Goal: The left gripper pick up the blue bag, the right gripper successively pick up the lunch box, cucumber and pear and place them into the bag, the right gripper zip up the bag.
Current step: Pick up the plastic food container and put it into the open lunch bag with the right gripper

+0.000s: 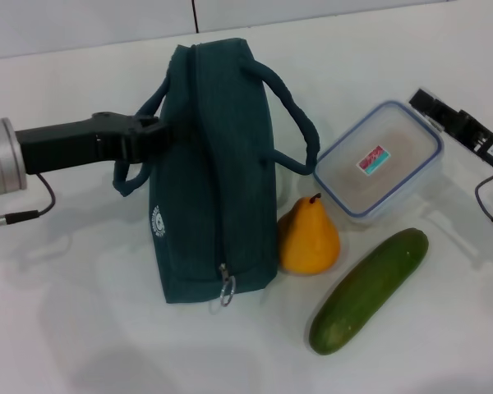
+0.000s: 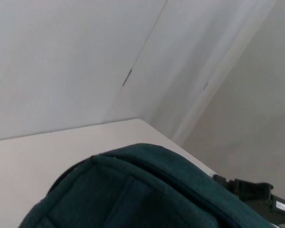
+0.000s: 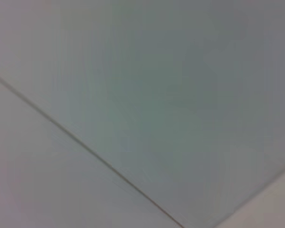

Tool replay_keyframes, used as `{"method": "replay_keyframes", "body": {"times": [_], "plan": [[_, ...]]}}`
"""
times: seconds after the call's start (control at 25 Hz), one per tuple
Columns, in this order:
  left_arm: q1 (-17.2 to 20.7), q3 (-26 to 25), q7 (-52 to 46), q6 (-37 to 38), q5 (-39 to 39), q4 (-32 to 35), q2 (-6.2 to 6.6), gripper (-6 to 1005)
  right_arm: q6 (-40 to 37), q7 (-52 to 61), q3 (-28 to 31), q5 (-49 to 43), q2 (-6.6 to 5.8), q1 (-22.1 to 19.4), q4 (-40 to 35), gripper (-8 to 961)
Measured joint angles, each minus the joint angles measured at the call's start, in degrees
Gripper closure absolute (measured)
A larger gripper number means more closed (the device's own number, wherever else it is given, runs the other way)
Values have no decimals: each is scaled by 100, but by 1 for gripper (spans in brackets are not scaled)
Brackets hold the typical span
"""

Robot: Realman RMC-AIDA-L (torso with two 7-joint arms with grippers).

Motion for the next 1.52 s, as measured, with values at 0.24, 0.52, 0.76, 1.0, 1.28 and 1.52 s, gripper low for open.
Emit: {"method": "replay_keyframes", "body": {"times": [0.24,0.52,0.76,1.0,1.28,1.52], "plan": [[13,75,58,-4,-97,-21,0,951,-337,-576,-1,0,-9,24,-315,856],[-12,62,140,-50,-112,-78,5,951,-767,-863,-8,0,-35,38,-820,852],[-4,40,147,-80,-127,-78,10,951,-1331,-573,3,0,-80,236,-1506,849],[-53,66,147,-80,-128,-78,16,951,-1595,108,44,45,-214,935,-1864,845],[-148,80,144,-80,-127,-80,11,951,-1583,565,-31,-8,-251,1793,-1841,841],[-304,94,137,-75,-127,-122,11,951,-1436,548,-80,-440,-134,2187,-1808,838]]}}
